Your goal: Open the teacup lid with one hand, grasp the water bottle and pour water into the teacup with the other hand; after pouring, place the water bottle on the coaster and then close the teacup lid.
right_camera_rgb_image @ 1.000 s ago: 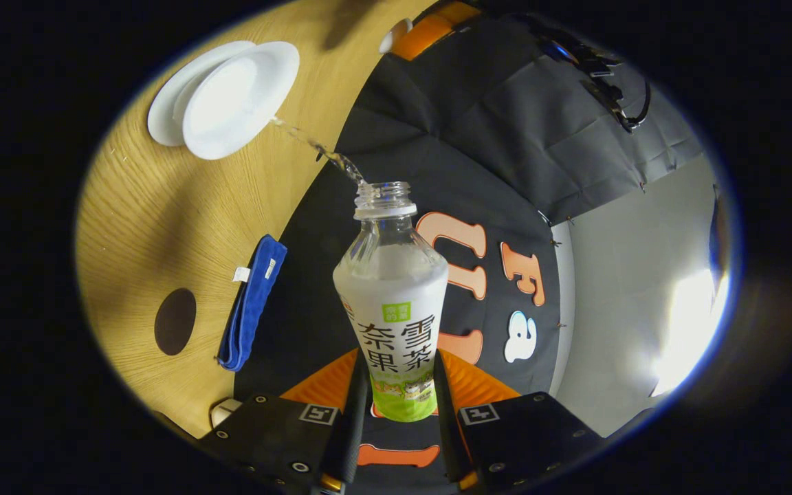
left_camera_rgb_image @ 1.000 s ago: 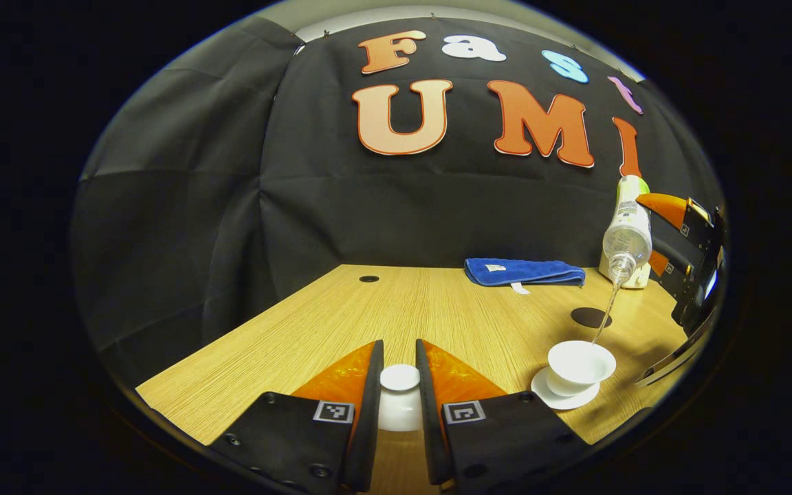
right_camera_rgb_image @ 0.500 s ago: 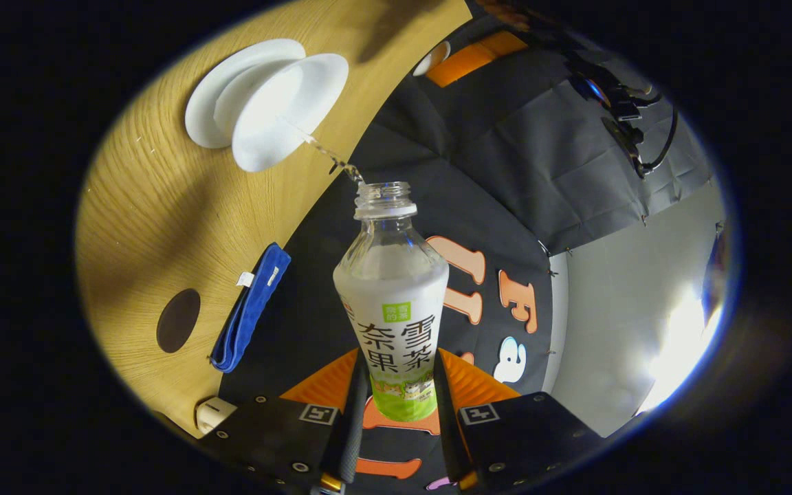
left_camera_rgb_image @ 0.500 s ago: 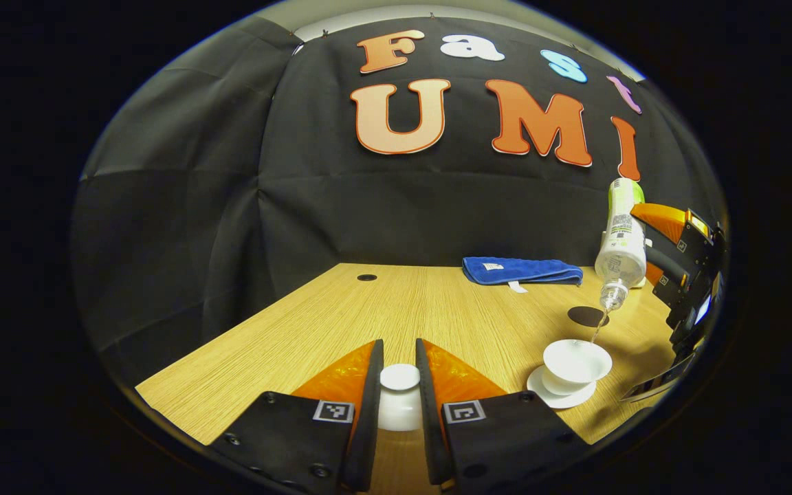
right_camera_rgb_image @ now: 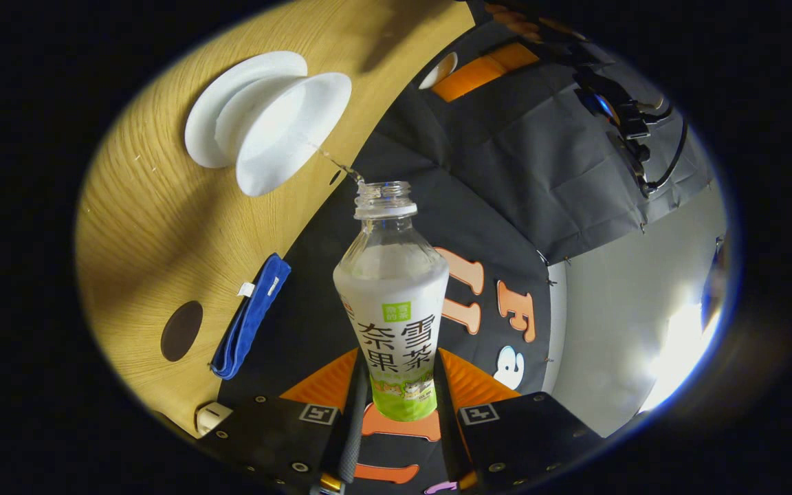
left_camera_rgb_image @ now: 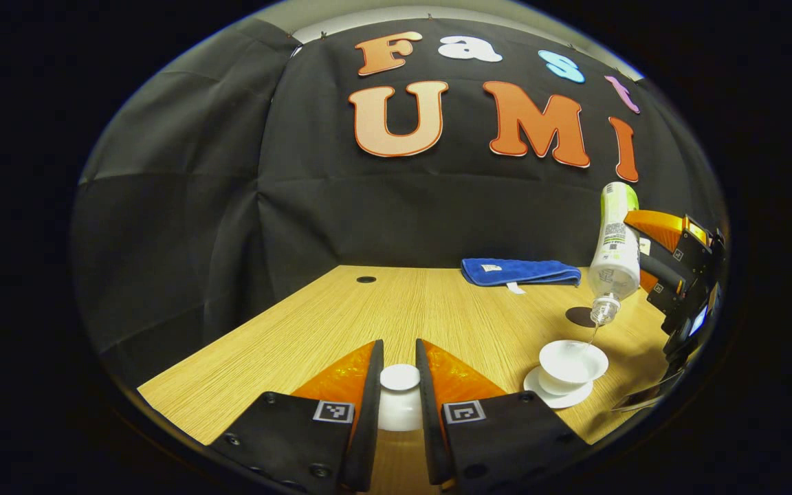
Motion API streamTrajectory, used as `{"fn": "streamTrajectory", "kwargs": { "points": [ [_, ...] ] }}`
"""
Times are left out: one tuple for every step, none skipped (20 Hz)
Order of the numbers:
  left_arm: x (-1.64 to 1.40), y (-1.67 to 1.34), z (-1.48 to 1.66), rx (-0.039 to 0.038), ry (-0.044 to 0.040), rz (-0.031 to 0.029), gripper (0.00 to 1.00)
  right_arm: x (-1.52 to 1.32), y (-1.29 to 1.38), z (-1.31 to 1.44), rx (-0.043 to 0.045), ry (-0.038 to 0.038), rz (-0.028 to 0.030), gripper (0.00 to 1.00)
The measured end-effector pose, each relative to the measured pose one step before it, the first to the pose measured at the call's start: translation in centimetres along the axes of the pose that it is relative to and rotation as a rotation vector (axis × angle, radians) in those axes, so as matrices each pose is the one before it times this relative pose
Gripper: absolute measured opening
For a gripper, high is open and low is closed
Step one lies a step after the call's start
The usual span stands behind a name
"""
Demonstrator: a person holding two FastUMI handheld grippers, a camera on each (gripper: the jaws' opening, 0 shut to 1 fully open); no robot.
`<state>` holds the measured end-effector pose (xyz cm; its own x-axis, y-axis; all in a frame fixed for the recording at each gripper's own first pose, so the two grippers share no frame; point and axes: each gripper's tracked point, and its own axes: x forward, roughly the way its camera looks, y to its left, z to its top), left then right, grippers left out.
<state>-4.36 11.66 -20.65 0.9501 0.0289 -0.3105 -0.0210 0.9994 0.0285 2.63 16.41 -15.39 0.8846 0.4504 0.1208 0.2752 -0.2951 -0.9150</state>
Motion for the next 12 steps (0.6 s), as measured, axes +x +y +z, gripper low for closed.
{"fn": "streamTrajectory", "kwargs": {
  "points": [
    [0.070, -0.115, 0.124, 0.00210, -0.00370, 0.00074, 0.33, -0.077, 0.090, -0.009, 0.01548, 0.00232, 0.00599, 0.50],
    [-0.167, -0.258, 0.151, 0.00152, -0.00173, -0.00524, 0.33, -0.109, 0.202, 0.016, 0.02473, 0.00784, 0.01127, 0.49],
    [-0.011, -0.198, 0.246, -0.00162, -0.00560, -0.00246, 0.33, -0.034, 0.388, -0.152, 0.03905, 0.00972, 0.01989, 0.49],
    [0.028, -0.186, 0.161, -0.00065, -0.00430, -0.00549, 0.33, -0.073, 0.520, -0.134, 0.05376, 0.01372, 0.02121, 0.52],
    [-0.109, -0.190, 0.231, -0.00142, -0.00623, -0.00164, 0.33, -0.053, 0.336, -0.208, 0.04847, 0.01687, 0.01354, 0.52],
    [-0.089, -0.236, 0.139, 0.00052, -0.00359, -0.00349, 0.33, -0.121, 0.133, -0.080, 0.04427, 0.01309, 0.01047, 0.50],
    [-0.011, -0.245, 0.127, 0.00067, -0.00259, -0.00113, 0.33, 0.028, -0.069, 0.065, 0.05330, 0.01288, 0.01404, 0.50],
    [-0.092, -0.160, 0.142, 0.00124, -0.00068, -0.00295, 0.33, -0.054, 0.415, -0.016, 0.06808, 0.01470, 0.02183, 0.50],
    [0.041, -0.199, 0.090, 0.00108, -0.00128, -0.00122, 0.33, 0.204, 0.337, -0.242, 0.07234, 0.01652, 0.02492, 0.50],
    [-0.028, -0.213, 0.139, 0.00041, -0.00191, -0.00186, 0.33, -0.011, 0.455, -0.101, 0.06845, 0.01827, 0.02403, 0.50],
    [-0.106, -0.224, 0.135, -0.00029, -0.00306, -0.00271, 0.30, 0.068, 0.077, -0.304, 0.07184, 0.01753, 0.02107, 0.50],
    [0.026, -0.258, 0.131, 0.00024, -0.00154, -0.00334, 0.33, -0.131, 0.334, -0.179, 0.08132, 0.01293, 0.02091, 0.48]
  ]
}}
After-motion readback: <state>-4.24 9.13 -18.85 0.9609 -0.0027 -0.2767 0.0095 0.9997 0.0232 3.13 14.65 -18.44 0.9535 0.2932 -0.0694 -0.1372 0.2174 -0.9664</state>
